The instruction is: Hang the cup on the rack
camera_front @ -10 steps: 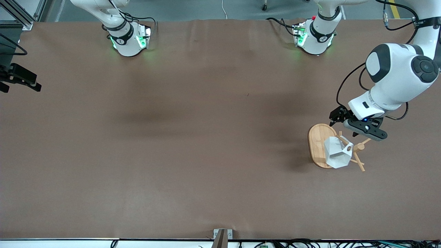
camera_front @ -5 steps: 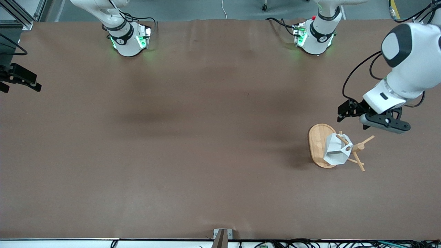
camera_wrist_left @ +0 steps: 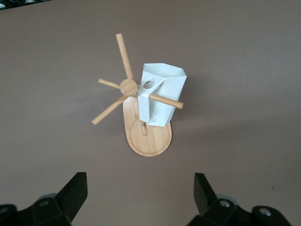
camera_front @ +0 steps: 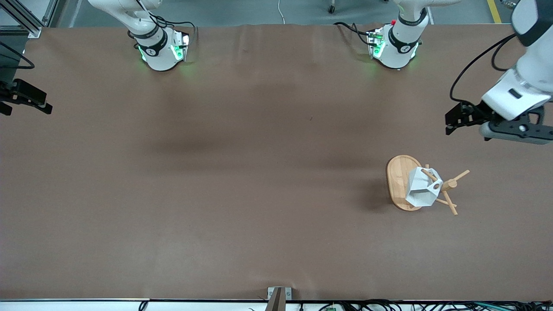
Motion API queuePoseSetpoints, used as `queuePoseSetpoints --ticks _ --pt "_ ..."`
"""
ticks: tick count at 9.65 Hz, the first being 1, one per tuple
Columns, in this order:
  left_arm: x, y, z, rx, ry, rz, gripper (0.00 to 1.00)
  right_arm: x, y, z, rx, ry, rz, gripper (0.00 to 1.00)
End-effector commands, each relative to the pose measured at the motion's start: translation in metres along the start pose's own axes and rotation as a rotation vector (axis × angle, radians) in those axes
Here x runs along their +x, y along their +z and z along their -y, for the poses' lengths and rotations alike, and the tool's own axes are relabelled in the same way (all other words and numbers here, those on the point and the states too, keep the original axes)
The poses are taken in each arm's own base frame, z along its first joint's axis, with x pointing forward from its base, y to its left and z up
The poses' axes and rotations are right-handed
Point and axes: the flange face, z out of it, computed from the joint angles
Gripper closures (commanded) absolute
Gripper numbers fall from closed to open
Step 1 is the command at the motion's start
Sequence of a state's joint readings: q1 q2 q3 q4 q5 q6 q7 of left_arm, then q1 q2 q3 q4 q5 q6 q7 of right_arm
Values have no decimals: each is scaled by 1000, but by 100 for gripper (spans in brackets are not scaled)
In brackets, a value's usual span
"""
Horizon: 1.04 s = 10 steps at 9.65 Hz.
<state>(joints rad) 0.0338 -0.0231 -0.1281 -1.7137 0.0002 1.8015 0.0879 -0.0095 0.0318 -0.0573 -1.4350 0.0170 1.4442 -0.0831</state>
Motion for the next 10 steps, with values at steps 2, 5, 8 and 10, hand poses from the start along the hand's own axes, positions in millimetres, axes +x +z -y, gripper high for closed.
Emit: queuePoseSetpoints --ticks 2,5,8,10 --pt "0 -5 2 -1 -26 65 0 -9 -3 -1 -5 5 -2 1" --pt "-7 -20 -6 2 -137 94 0 -9 -3 -1 -5 6 -4 1" --pt "-8 -27 -19 8 -115 94 0 -9 -3 -2 -5 8 -2 1" --pt "-10 -29 -14 5 -125 99 0 -9 -3 -2 -5 6 -4 1"
